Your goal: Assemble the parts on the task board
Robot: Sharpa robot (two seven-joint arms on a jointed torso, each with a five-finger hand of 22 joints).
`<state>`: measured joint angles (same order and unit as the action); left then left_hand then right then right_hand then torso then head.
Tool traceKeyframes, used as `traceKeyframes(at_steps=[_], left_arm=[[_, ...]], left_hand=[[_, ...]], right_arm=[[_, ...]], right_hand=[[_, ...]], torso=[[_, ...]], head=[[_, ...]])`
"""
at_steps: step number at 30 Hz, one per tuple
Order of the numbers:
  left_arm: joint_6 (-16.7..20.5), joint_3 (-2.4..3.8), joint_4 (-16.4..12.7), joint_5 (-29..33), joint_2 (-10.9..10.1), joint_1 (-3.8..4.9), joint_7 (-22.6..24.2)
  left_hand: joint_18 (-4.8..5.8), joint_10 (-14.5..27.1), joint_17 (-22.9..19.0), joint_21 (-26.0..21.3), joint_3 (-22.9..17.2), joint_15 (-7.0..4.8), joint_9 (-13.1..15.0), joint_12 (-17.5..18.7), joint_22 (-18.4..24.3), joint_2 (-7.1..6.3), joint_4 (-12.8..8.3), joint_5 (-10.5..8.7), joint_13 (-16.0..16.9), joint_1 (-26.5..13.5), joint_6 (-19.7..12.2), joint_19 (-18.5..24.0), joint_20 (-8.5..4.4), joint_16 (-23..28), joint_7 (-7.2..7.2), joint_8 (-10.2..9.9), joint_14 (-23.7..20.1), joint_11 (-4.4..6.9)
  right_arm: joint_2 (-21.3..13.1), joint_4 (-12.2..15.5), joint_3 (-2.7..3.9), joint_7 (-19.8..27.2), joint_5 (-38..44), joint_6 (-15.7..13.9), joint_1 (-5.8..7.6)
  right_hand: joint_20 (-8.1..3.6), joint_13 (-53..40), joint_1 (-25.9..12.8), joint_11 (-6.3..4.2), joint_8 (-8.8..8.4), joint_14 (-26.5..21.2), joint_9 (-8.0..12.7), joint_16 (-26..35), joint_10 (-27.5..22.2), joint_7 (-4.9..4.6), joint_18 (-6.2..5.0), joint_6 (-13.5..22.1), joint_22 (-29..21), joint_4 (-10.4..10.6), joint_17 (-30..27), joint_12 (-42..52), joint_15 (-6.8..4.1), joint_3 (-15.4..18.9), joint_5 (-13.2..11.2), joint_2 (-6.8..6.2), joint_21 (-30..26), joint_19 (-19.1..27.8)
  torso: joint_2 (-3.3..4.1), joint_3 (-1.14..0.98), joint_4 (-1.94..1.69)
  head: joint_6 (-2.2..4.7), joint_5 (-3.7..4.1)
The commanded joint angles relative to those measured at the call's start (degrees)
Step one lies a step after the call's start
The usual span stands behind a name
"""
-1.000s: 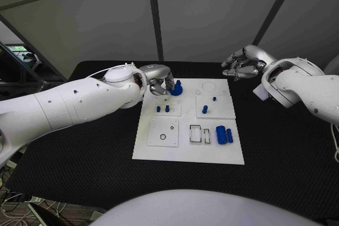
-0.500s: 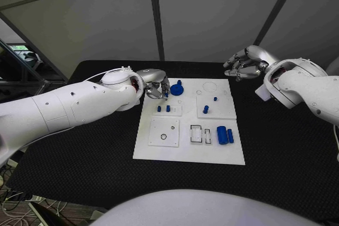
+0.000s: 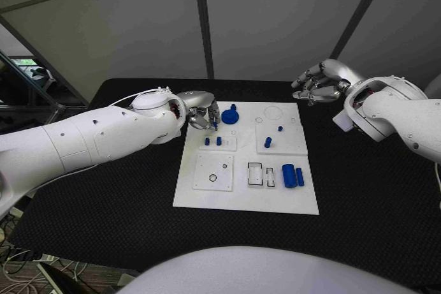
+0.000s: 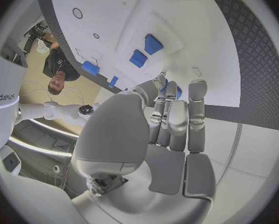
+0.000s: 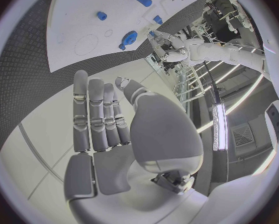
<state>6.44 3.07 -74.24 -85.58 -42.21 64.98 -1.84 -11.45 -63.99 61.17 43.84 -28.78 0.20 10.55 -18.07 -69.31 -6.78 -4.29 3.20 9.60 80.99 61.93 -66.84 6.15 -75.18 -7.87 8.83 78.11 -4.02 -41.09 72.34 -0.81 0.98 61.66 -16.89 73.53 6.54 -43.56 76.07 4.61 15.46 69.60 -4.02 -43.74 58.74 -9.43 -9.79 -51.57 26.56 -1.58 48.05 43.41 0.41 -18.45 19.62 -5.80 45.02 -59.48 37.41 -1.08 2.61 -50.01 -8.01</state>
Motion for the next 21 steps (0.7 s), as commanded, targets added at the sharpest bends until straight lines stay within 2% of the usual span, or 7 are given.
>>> traceKeyframes(at_steps=[1, 6, 21], left_arm=[[-0.9, 0.03, 0.29, 0.26, 0.23, 0.04, -0.22], [-1.33, 0.03, 0.65, 0.26, 0.58, 0.03, -0.15], [-2.75, 0.01, 1.76, 0.26, 1.84, -0.46, -0.46]], left_hand=[[2.48, -0.2, -0.16, -0.42, -0.06, -0.05, 0.03, 0.27, 0.1, 0.35, -0.32, -0.06, 0.07, -0.27, 0.31, 0.21, -0.1, 0.41, -0.25, -0.24, -0.39, -0.3], [2.47, -0.21, -0.37, -0.55, -0.04, -0.03, 0.02, 0.32, 0.14, 0.34, -0.3, -0.06, 0.08, -0.32, 0.31, 0.29, -0.09, 0.53, -0.27, -0.28, -0.49, -0.31], [2.44, -0.21, -0.52, -0.72, -0.04, -0.02, 0.01, 0.37, 0.19, 0.36, -0.31, -0.06, 0.08, -0.32, 0.32, 0.39, -0.08, 0.62, -0.27, -0.31, -0.57, -0.31]], right_arm=[[0.0, 0.05, 0.04, 0.2, 0.3, -0.45, 0.12], [-0.01, 0.04, 0.04, 0.2, 0.6, -0.47, 0.12], [0.11, 0.08, 0.04, 0.22, 0.72, -0.44, 0.12]], right_hand=[[-0.09, 0.13, 0.16, -0.13, 0.22, -0.05, -0.07, 0.1, -0.16, -0.11, -0.74, -0.36, -0.1, -0.04, 0.01, 0.03, 0.01, -0.45, 0.31, -0.6, -0.26, 0.05], [-0.09, 0.13, 0.16, -0.13, 0.22, -0.05, -0.07, 0.1, -0.16, -0.11, -0.74, -0.36, -0.1, -0.04, 0.01, 0.03, 0.01, -0.45, 0.31, -0.6, -0.26, 0.05], [-0.09, 0.13, 0.16, -0.13, 0.22, -0.05, -0.07, 0.1, -0.16, -0.11, -0.74, -0.36, -0.1, -0.04, 0.01, 0.03, 0.01, -0.45, 0.31, -0.6, -0.26, 0.05]], torso=[[-0.01, 0.05, -0.05], [0.01, 0.01, 0.06], [0.0, 0.04, 0.01]], head=[[0.01, 0.2], [0.01, 0.05], [0.01, 0.19]])
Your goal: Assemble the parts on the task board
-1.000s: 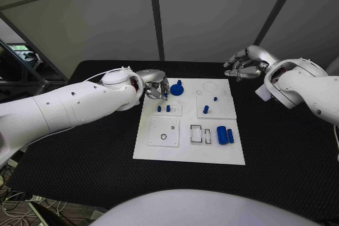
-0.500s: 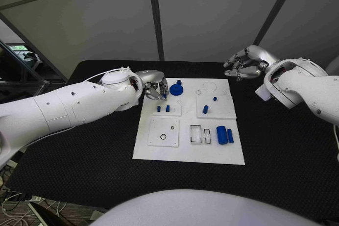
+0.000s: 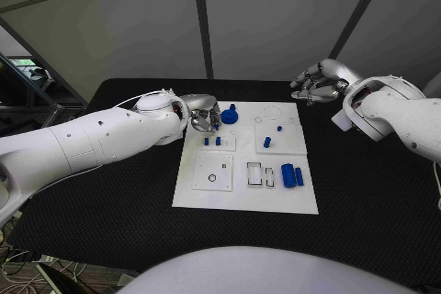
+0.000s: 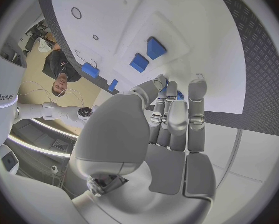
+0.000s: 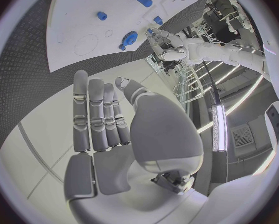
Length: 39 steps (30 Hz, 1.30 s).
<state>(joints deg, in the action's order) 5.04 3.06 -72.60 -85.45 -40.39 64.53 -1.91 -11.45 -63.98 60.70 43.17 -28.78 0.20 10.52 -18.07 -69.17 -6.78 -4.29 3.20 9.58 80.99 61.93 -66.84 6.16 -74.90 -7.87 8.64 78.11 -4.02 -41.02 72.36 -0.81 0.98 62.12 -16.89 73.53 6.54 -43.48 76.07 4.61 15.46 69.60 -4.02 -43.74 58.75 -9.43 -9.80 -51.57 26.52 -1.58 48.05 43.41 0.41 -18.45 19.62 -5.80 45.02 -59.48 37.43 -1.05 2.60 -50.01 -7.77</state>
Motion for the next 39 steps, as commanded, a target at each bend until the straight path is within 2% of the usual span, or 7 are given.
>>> traceKeyframes(at_steps=[1, 11, 23, 30, 39], left_arm=[[-1.51, 0.02, 0.13, 0.13, 0.02, -0.02, -0.46], [-2.41, 0.02, -0.18, 0.13, -0.16, -0.07, -1.35], [-2.08, 0.02, -0.06, 0.14, -0.16, -0.08, -1.44], [-2.23, 0.02, 0.16, 0.29, -0.1, -0.08, -1.56], [-2.44, 0.02, 0.21, 0.34, -0.33, -0.08, -2.06]], left_hand=[[2.44, -0.22, -0.06, -0.08, -0.04, -0.02, 0.04, 0.38, 0.05, 0.37, -0.32, -0.06, 0.1, -0.31, 0.33, 0.4, -0.08, 0.35, -0.27, -0.12, -0.58, -0.31], [2.41, -0.3, -0.13, -0.24, -0.07, 0.0, 0.02, 0.5, 0.05, 0.53, -0.33, -0.06, 0.14, -0.29, 0.41, 0.53, -0.05, 0.42, -0.3, -0.2, -0.65, -0.32], [2.36, -0.24, -0.17, -0.56, 0.1, 0.11, -0.1, 0.88, 0.02, 0.43, -0.39, -0.07, 0.22, -0.43, 0.19, 0.74, 0.01, 0.48, -0.46, -0.59, -0.76, -0.44], [2.25, -0.06, -0.87, -1.59, 0.25, 0.58, -1.92, 2.29, 0.01, -0.33, -0.41, -0.07, 0.28, -1.11, -5.12, 1.21, 0.44, 0.86, -1.15, -4.36, -1.24, -0.93], [1.98, 0.36, -2.58, -3.43, 0.14, 0.9, -3.14, 3.44, 0.51, -0.91, -0.51, -0.05, 0.24, -1.34, -7.33, 2.03, 0.72, 1.86, -1.67, -5.14, -2.23, -1.41]], right_arm=[[0.03, 0.06, 0.04, 0.22, 0.26, -0.43, 0.12], [0.05, 0.01, 0.04, 0.21, 0.26, -0.4, 0.12], [0.18, -0.09, 0.04, 0.24, 0.26, -0.34, 0.12], [0.17, -0.12, 0.04, 0.22, 0.26, -0.33, 0.12], [0.05, -0.1, 0.04, 0.02, 0.26, -0.37, 0.12]], right_hand=[[-0.09, 0.06, 0.16, -0.13, 0.22, -0.05, -0.07, 0.1, -0.16, -0.11, -0.74, -0.36, -0.05, -0.04, 0.01, 0.03, 0.01, -0.45, 0.31, -0.6, -0.26, 0.05], [-0.09, 0.06, 0.16, -0.13, 0.22, -0.05, -0.07, 0.1, -0.16, -0.11, -0.74, -0.36, -0.05, -0.04, 0.01, 0.03, 0.01, -0.45, 0.31, -0.6, -0.26, 0.05], [-0.09, 0.06, 0.16, -0.13, 0.22, -0.05, -0.07, 0.1, -0.16, -0.11, -0.74, -0.36, -0.05, -0.04, 0.01, 0.03, 0.01, -0.45, 0.31, -0.6, -0.26, 0.05], [-0.11, 0.19, 0.2, -0.15, 0.28, -0.09, -0.07, 0.25, -0.16, -0.1, -0.74, -0.36, -0.1, -0.05, -0.18, 0.06, -0.01, -0.54, 0.33, -0.58, -0.35, -0.01], [-0.11, 0.23, 0.24, -0.15, 0.29, -0.11, -0.07, 0.3, -0.17, -0.1, -0.75, -0.33, -0.12, -0.07, -0.25, 0.06, -0.02, -0.57, 0.34, -0.58, -0.37, -0.02]], torso=[[-0.01, -0.03, 0.03], [-0.02, 0.01, -0.07], [0.01, -0.03, -0.04], [-0.03, -0.03, 0.01], [-0.1, -0.04, -0.08]], head=[[0.01, -0.05], [0.01, -0.09], [0.01, -0.16], [0.01, -0.14], [0.01, -0.07]])
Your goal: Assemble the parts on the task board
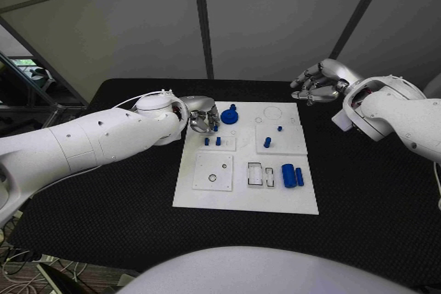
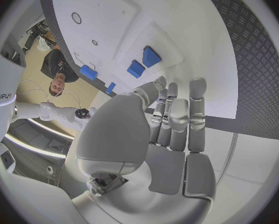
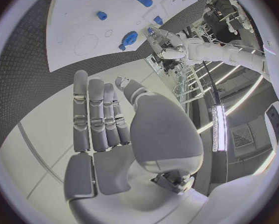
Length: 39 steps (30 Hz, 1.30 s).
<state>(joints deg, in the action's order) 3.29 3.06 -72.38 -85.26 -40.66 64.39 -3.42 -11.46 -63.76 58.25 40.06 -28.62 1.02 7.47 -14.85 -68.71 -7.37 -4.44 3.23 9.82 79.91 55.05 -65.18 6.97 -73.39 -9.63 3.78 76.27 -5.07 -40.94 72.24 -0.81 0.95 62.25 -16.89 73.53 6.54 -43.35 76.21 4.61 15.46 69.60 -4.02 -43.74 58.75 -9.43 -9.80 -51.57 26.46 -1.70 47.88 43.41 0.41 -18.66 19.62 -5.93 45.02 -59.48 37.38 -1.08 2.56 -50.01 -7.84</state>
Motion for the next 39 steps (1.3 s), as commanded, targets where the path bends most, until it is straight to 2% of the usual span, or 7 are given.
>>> traceKeyframes(at_steps=[1, 15, 19, 23, 28, 35, 39], left_arm=[[-0.68, 0.02, -0.01, 0.16, -0.09, 0.06, -0.57], [1.57, 0.03, 0.45, 0.29, -1.34, 0.05, -0.19], [6.11, 0.26, 0.33, 2.08, -2.72, 0.05, 1.84], [9.63, 0.75, -0.67, 7.15, -4.73, 0.05, 3.83], [10.67, 1.0, -1.63, 27.93, -7.14, 0.07, 6.38], [6.75, 1.07, -5.07, 57.12, -9.65, 0.05, 14.54], [4.97, 1.07, -7.53, 67.8, -10.68, 0.04, 19.02]], left_hand=[[1.99, 0.14, -0.21, -0.35, -0.02, 0.1, -0.12, 0.25, 0.05, -0.34, -0.35, -0.08, 0.0, -0.27, -0.52, 0.38, -0.08, 0.4, 0.07, -0.28, -0.44, -0.38], [1.88, -0.07, -1.05, -0.97, -0.21, 0.23, -0.55, 0.49, 0.2, -0.3, -0.42, -0.07, 0.06, -0.15, -1.02, 0.6, 0.03, 0.86, -0.18, -0.23, -0.83, -0.56], [1.18, 1.52, -11.64, -6.86, 0.45, 0.62, -0.19, 1.38, 2.64, -0.31, 1.15, -0.11, -0.21, -2.37, 2.64, 4.18, 0.45, 7.96, 0.07, 1.9, -7.06, -0.87], [0.97, 1.94, -21.88, -10.4, 2.83, 0.71, -0.49, 0.84, 4.98, -1.3, 2.78, -0.06, -0.11, -4.44, 3.85, 5.39, 0.68, 16.22, 0.45, 2.99, -12.49, -0.59], [1.0, 0.3, -23.87, -14.29, 6.69, 0.33, -1.02, -2.35, 8.21, -0.55, 4.12, -0.04, 1.34, -4.25, 4.03, 4.77, 0.61, 19.19, 0.65, 3.7, -12.52, -0.37], [1.06, 2.41, -26.56, -19.75, 10.19, 0.94, -1.4, -5.24, 12.48, 1.4, 5.03, -0.15, 2.72, -2.69, 3.6, 5.66, 1.09, 24.25, 0.43, 4.5, -15.24, -0.57], [1.13, 3.49, -27.75, -22.46, 11.69, 1.42, -1.64, -6.2, 14.53, 1.78, 5.51, -0.18, 3.08, -2.42, 3.09, 6.75, 1.6, 26.74, 0.42, 4.74, -17.24, -0.72]], right_arm=[[-0.04, 0.02, 0.04, 0.0, 0.13, -0.39, 0.12], [-0.48, 0.01, 0.04, -1.63, 2.88, 0.36, 0.12], [-1.27, 0.72, 0.03, -1.83, 5.68, 2.1, 0.12], [-2.58, 2.89, 0.01, -2.62, 10.22, 3.08, 0.12], [-3.6, 5.35, -0.02, -4.21, 20.48, 3.28, -0.13], [-4.45, 8.22, -0.08, -6.64, 32.29, 2.56, -2.52], [-4.03, 8.89, -0.1, -7.76, 36.4, 2.0, -4.41]], right_hand=[[-0.11, 0.09, 0.1, -0.15, 0.29, -0.11, -0.07, 0.3, -0.17, -0.1, -0.74, -0.33, -0.07, 0.05, -0.07, 0.06, -0.01, -0.37, 0.34, -0.45, -0.37, -0.02], [-0.3, 5.22, 0.56, -0.04, -0.23, 0.49, 0.15, 1.57, -2.11, -0.31, -0.74, 0.1, -0.06, -0.15, -2.38, -5.18, -0.05, -2.38, 0.19, -0.52, -0.28, -1.35], [-0.52, 12.86, 0.79, 0.43, -0.78, 3.46, 0.13, -0.98, -3.31, -0.47, -0.76, -1.14, 0.35, -0.14, -1.54, -13.78, -0.08, -4.28, -0.72, -0.26, 0.56, -2.95], [-0.82, 21.68, 1.11, 0.52, -1.78, 5.07, 0.26, -2.3, 0.19, -0.13, -0.98, -3.44, 0.71, -0.18, -1.56, -22.8, -0.06, -5.62, -3.44, -0.27, 1.14, -3.72], [-0.87, 27.02, 2.08, 0.25, -3.56, 6.19, 0.21, -4.01, 2.54, 0.51, -0.82, -5.34, 0.88, -0.32, -0.84, -27.5, -0.38, -6.76, -9.92, 0.08, 1.36, -4.16], [-1.26, 30.74, 1.9, -0.07, -5.17, 8.87, 0.15, -9.37, 4.67, 1.1, -0.81, -7.18, 1.47, 0.06, 3.16, -29.89, -0.57, -7.43, -10.39, -0.88, 2.33, -5.25], [-1.35, 32.13, 1.65, 0.07, -6.17, 9.5, 0.26, -10.66, 4.14, 0.97, -0.78, -6.86, 1.66, 0.2, 4.08, -31.14, -0.43, -7.68, -10.29, -1.61, 2.61, -5.51]], torso=[[-0.04, -0.03, -0.02], [0.0, 0.01, -0.03], [0.01, 0.02, -0.07], [0.0, 0.02, -0.02], [-0.03, -0.03, 0.16], [0.11, 0.05, -0.06], [0.01, -0.02, 0.19]], head=[[0.01, -0.04], [0.01, 0.03], [0.01, 0.78], [0.11, 2.14], [0.97, 3.95], [2.57, 6.37], [3.2, 6.6]])
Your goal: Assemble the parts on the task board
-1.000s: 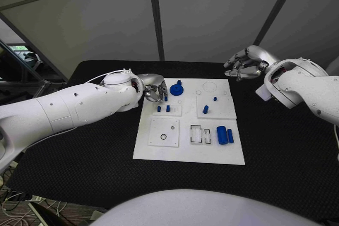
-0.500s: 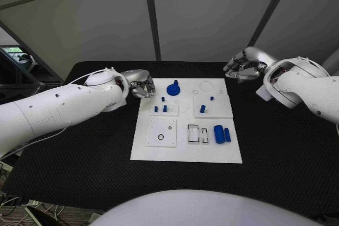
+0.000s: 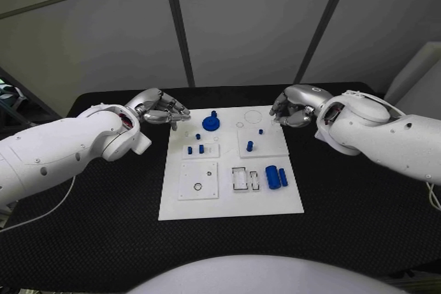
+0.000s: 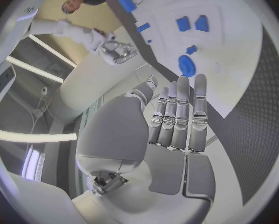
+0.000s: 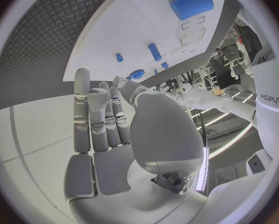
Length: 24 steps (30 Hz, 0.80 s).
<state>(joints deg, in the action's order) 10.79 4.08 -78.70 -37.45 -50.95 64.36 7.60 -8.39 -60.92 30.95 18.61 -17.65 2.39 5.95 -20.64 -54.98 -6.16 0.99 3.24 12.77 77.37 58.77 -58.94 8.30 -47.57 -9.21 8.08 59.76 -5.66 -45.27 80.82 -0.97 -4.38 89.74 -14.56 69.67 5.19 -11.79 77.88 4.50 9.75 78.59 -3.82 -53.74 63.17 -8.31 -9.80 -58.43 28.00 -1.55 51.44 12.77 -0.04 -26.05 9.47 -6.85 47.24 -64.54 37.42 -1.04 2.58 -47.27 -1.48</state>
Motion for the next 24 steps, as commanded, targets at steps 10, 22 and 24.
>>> traceKeyframes(at_steps=[10, 22, 24], left_arm=[[-3.25, 0.04, -5.47, 27.78, -1.41, -0.32, 12.51], [-2.35, 0.04, -7.53, 28.46, -2.06, -0.55, 13.71], [-2.25, 0.04, -7.6, 28.47, -2.24, -0.56, 13.74]], left_hand=[[-2.02, 3.52, -3.15, -6.07, 3.07, 0.93, -0.6, -0.22, 5.52, 1.1, 0.56, -0.16, -0.94, 1.17, -1.27, 0.81, 1.25, 6.26, -0.23, 1.2, -2.14, -0.86], [-2.03, 3.99, -3.46, -6.72, 3.32, 1.02, -0.79, -0.03, 6.27, 1.14, 0.43, -0.14, -1.31, 1.53, -1.73, 0.49, 1.32, 6.91, -0.42, 1.14, -2.0, -1.03], [-2.03, 3.99, -3.46, -6.72, 3.32, 1.02, -0.79, -0.03, 6.27, 1.14, 0.43, -0.14, -1.31, 1.53, -1.73, 0.49, 1.32, 6.91, -0.42, 1.14, -2.0, -1.03]], right_arm=[[2.0, -0.03, 0.06, -2.69, 11.7, -0.62, -3.69], [4.36, -1.11, 0.07, -4.47, 13.74, -2.84, -5.09], [4.46, -1.29, 0.07, -5.15, 14.19, -3.67, -5.13]], right_hand=[[0.47, 4.01, -0.39, 0.84, -2.75, 4.12, 0.01, -8.97, -1.02, -0.55, 0.51, 0.48, 8.27, 0.39, 7.59, -2.69, 0.56, -1.06, -0.19, -2.06, 6.95, -4.88], [0.82, 5.97, -0.35, 1.4, -4.43, 4.86, 0.05, -11.51, -2.04, -1.17, 0.91, 1.35, 11.11, 0.32, 9.5, -3.72, 0.92, -1.4, -0.03, -2.7, 9.36, -6.07], [0.84, 6.07, -0.33, 1.46, -4.51, 4.86, 0.04, -11.61, -2.05, -1.29, 0.93, 1.37, 11.24, 0.31, 9.57, -3.73, 0.95, -1.45, 0.05, -2.7, 9.47, -6.11]], torso=[[-0.02, 0.03, -0.17], [0.05, 0.03, -0.04], [0.05, 0.01, -0.03]], head=[[1.31, 0.99], [1.47, 0.29], [1.42, 0.21]])
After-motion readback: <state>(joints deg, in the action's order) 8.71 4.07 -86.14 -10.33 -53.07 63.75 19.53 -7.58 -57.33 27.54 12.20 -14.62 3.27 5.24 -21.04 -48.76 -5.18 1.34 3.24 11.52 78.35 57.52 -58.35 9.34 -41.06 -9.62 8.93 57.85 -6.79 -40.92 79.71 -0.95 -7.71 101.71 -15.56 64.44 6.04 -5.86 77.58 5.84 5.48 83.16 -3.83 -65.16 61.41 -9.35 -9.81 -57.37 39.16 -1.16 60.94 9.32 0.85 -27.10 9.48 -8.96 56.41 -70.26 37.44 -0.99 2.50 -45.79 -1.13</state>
